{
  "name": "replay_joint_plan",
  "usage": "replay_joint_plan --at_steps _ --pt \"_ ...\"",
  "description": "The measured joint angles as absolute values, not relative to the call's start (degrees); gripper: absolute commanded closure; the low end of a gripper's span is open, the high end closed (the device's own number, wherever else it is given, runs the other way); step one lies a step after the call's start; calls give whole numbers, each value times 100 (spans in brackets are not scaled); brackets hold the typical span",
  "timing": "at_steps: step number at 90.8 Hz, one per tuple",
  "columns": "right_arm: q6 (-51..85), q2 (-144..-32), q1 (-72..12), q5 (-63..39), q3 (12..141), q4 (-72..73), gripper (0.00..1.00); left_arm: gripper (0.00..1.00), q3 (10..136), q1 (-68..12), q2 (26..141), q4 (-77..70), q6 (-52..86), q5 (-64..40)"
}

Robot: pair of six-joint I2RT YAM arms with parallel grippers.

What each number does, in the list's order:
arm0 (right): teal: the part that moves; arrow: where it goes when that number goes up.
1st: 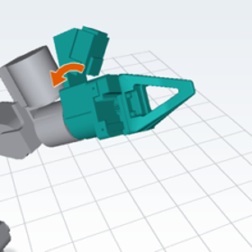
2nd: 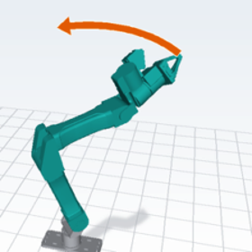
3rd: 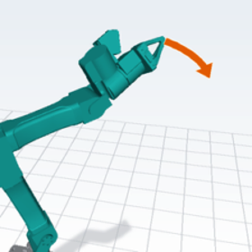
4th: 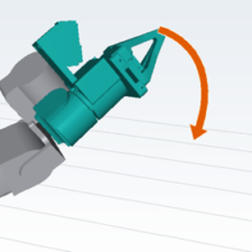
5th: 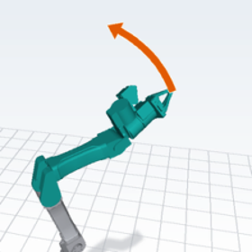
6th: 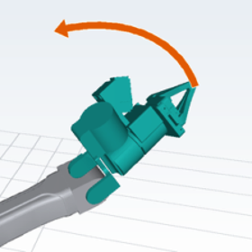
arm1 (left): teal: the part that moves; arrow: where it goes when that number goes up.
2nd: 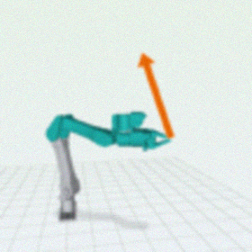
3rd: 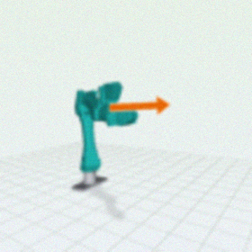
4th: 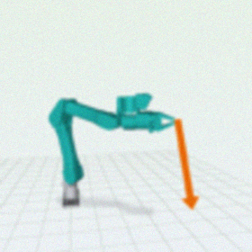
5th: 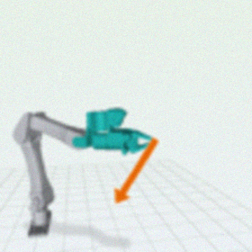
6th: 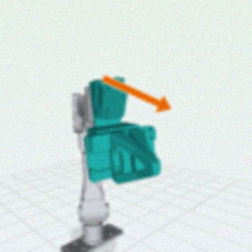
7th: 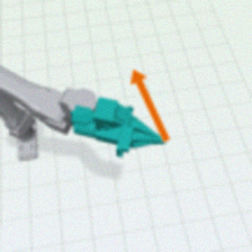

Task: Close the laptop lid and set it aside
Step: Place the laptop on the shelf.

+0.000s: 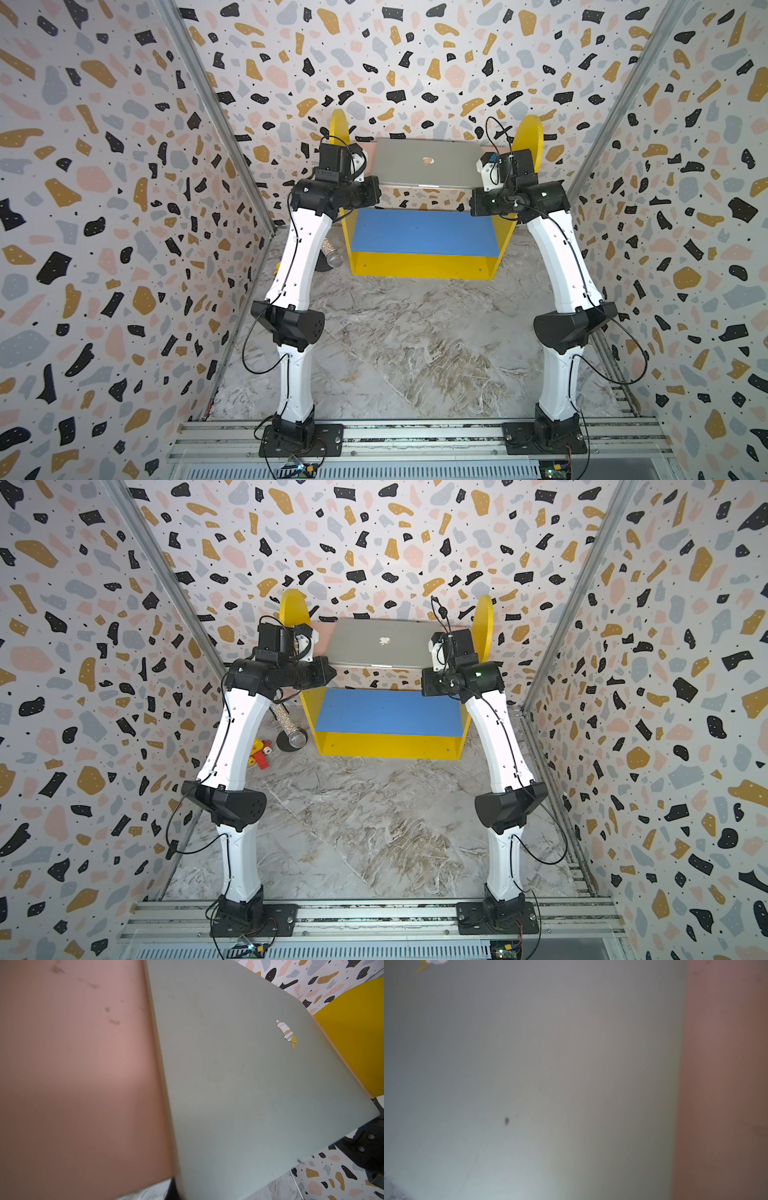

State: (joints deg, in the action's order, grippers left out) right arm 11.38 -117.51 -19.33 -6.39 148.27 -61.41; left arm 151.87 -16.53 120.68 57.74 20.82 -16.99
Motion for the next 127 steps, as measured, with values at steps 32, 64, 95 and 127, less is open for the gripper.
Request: replay_joint_plan --at_steps 32,64,95,127 --pt "1155 -11760 -1911 -646 14827 -6084 100 100 15187 -1645 12090 5734 2112 -1697" --pt "1216 -11806 -1837 -749 14838 -6038 100 100 15187 -1645 12090 5728 2163 -1699" --pt "1308 -11911 -1796 -858 14857 -5981 100 100 15187 -1645 12090 5710 2165 -1697" --pt "1345 -11924 -1769 -939 14870 -5981 100 100 15189 -1645 12090 5699 2167 -1697"
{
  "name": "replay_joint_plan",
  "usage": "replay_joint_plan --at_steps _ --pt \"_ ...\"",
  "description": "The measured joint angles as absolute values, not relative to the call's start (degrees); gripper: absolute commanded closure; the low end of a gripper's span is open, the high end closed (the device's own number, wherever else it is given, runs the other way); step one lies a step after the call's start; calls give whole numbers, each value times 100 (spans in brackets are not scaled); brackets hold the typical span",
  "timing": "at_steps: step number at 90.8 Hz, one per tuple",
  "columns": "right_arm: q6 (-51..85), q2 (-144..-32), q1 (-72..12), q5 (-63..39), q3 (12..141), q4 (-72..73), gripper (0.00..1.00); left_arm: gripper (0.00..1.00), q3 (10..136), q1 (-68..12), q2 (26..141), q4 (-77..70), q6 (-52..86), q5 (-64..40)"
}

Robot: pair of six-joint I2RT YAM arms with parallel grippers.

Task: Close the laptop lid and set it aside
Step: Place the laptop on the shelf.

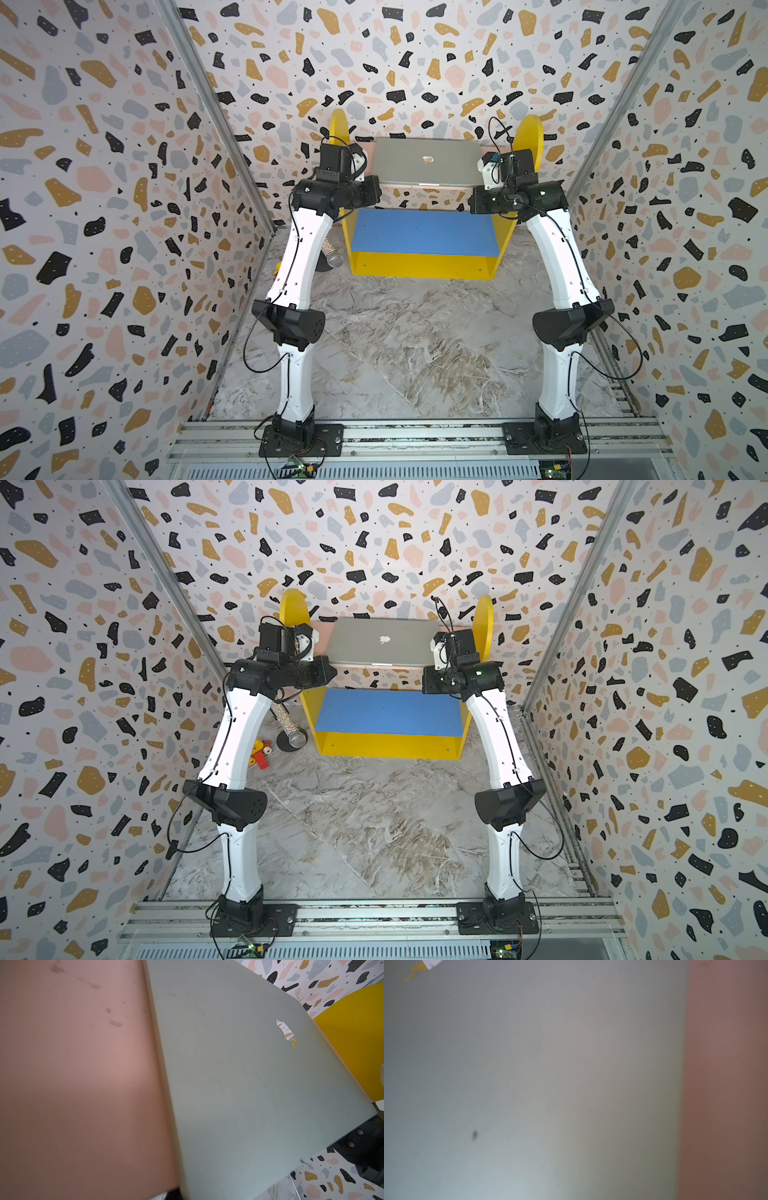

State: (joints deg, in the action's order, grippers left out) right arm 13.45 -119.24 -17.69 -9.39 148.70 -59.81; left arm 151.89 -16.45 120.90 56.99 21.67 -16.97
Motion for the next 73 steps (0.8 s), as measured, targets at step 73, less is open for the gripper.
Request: replay_joint_plan --at_steps 73 --pt "1232 -11299 -1671 -875 13520 -5559 100 100 13983 -1619 11299 5216 2165 -1544"
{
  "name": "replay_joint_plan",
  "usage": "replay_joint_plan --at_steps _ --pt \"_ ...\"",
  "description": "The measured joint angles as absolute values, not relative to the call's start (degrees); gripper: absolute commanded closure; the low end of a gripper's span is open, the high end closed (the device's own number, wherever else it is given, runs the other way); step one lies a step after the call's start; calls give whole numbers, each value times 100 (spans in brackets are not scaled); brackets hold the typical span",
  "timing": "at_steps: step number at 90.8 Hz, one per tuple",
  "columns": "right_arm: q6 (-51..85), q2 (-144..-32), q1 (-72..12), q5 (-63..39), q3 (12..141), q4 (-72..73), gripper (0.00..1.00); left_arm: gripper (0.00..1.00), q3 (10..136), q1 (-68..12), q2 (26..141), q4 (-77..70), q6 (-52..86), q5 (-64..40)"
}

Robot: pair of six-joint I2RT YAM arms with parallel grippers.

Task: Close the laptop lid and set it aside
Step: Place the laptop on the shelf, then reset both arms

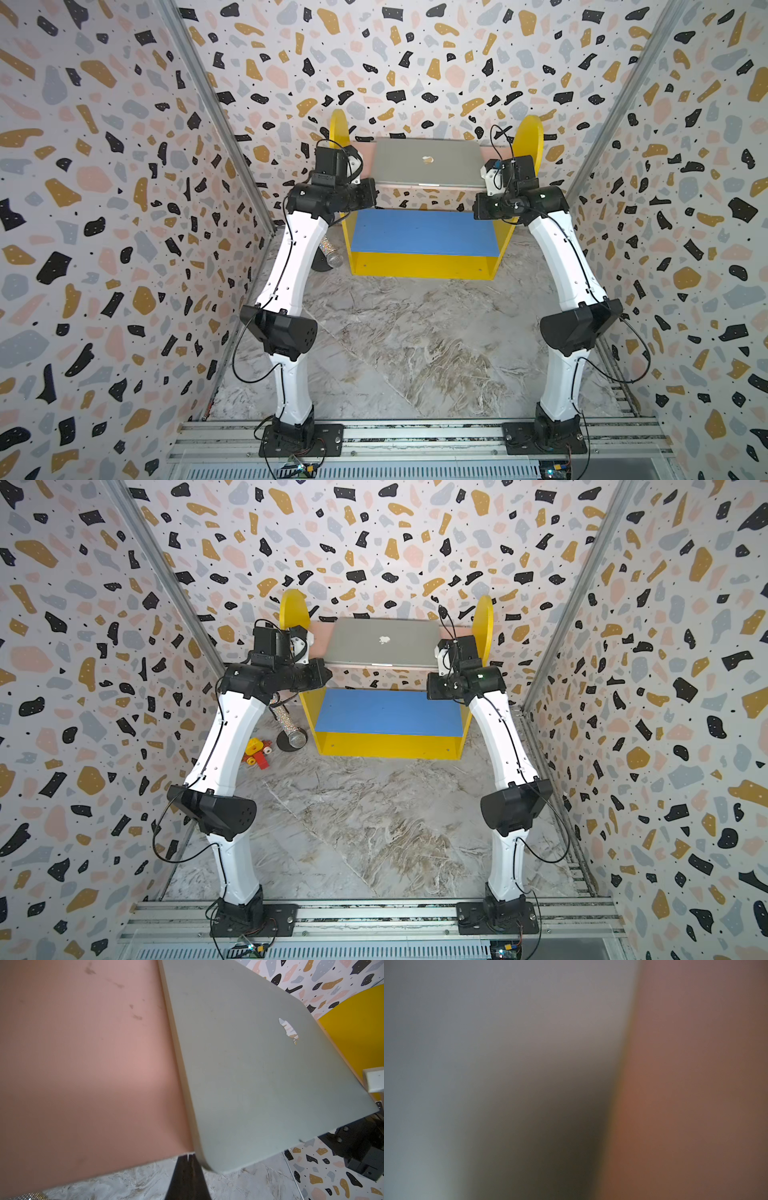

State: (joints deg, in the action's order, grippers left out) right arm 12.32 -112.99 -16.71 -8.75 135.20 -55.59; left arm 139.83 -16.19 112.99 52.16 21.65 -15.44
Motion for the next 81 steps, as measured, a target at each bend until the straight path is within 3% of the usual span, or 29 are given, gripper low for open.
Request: replay_joint_plan --at_steps 43,81 --pt "1216 -9710 -1667 -827 11489 -5019 100 100 12634 -1616 10200 4877 2211 -1533" --pt "1214 -7937 -1667 -832 9299 -4174 100 100 10700 -1616 8604 4344 2320 -1378"
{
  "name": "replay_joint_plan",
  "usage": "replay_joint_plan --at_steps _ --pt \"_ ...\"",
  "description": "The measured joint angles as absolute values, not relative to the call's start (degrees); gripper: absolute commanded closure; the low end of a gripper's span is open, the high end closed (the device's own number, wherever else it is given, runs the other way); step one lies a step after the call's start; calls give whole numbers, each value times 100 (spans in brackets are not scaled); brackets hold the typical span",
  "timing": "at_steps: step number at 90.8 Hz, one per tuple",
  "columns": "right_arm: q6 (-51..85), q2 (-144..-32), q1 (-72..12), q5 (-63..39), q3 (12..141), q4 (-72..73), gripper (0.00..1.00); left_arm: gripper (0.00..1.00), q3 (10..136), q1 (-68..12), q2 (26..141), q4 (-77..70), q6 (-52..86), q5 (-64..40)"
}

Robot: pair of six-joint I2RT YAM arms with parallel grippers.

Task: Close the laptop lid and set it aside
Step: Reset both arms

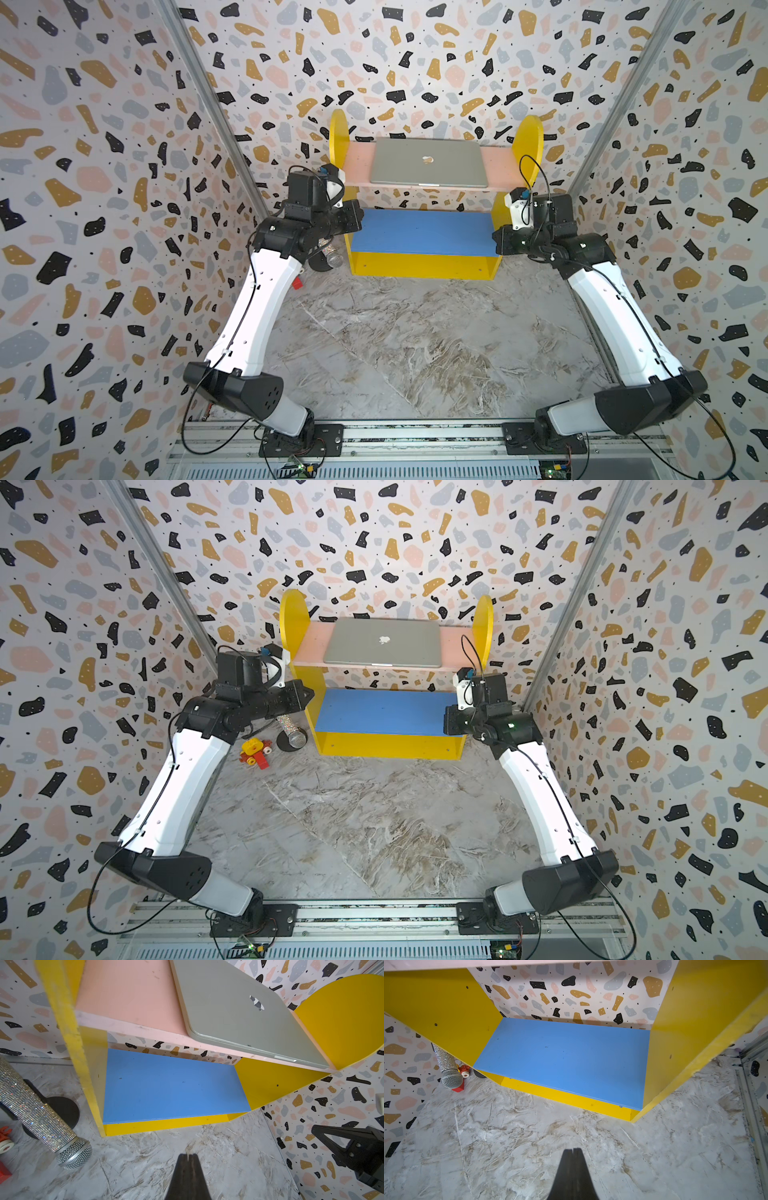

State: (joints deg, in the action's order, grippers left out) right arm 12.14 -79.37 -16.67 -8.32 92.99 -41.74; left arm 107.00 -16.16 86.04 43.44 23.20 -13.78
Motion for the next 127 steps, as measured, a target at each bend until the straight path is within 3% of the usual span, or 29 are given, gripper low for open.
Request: replay_joint_plan --at_steps 15,41,64,68,70,74,77,80,127 --pt "1210 -7037 -1667 -829 8158 -3701 99 100 9688 -1616 7754 3968 2340 -1238" --pt "1201 -5629 -1667 -661 6329 -2908 56 100 7660 -1616 6333 3194 2340 -875" --pt "1251 -4530 -1667 -261 4676 -2086 23 66 5741 -1616 5378 2340 2333 -331" --pt "1278 -4377 -1667 -128 4418 -1940 4 58 5404 -1616 5196 2152 2274 -211" --pt "1227 -4316 -1667 -67 4307 -1868 1 52 5214 -1616 5096 2045 2292 -134" --pt "1247 -4189 -1667 80 4073 -1726 0 40 4904 -1616 4921 1861 2209 43" --pt "1232 -4106 -1667 196 3913 -1616 0 8 4692 -1616 4810 1726 2182 130" --pt "1227 -4023 -1667 290 3750 -1492 0 1 4486 -1616 4705 1590 2158 294" --pt "329 -3297 -1667 2338 1406 738 0 1 1994 -1605 4510 -849 1114 2075"
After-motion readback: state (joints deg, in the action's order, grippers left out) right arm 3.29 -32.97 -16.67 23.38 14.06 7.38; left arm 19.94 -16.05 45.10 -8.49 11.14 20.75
